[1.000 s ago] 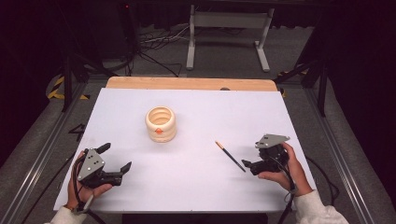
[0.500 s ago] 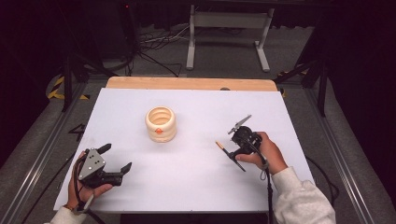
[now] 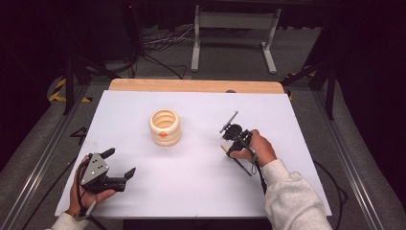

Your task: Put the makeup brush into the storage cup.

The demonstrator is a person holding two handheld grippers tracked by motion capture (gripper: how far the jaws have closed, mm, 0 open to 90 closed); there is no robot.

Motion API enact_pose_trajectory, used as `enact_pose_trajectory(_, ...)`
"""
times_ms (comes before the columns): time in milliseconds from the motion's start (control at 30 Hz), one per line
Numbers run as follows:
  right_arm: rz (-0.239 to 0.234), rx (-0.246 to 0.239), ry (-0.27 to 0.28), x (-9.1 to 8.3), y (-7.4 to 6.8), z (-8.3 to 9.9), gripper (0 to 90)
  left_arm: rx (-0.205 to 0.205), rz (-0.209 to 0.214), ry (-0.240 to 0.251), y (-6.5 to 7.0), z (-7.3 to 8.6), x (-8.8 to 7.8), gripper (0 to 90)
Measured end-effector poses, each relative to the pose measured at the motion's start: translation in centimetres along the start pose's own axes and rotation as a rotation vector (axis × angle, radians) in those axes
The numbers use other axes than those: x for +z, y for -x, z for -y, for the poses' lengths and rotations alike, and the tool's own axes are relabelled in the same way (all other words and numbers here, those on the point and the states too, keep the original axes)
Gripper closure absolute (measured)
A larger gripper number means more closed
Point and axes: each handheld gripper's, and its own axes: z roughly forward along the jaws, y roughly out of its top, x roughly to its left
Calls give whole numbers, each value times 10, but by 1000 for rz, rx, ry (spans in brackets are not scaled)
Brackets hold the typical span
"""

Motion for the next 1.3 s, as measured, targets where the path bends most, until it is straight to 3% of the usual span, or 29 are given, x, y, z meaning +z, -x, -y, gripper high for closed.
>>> enact_pose_trajectory(300,-7,-44,-77,7,-2,-10,838,5,8,-8,1,0,1,54)
enact_pose_trajectory(567,9,-70,-84,6,-5,-10,846,3,27,-30,0,1,3,58)
enact_pose_trajectory(833,-6,-47,35,0,-3,4,846,-1,27,-20,0,1,2,55)
enact_pose_trajectory(1100,-37,-10,256,-26,0,23,847,-15,17,-3,-1,0,0,51)
enact_pose_trajectory(1167,-52,-17,324,-35,-1,30,846,-26,19,6,-2,-1,-1,51)
enact_pose_trajectory(1200,-68,-23,389,-43,-2,36,846,-33,19,10,-2,0,-1,50)
enact_pose_trajectory(1233,-68,-23,389,-43,-2,36,846,-33,19,12,-2,-1,-1,50)
enact_pose_trajectory(1300,-71,-13,447,-48,-2,41,846,-35,18,17,-3,-1,-1,50)
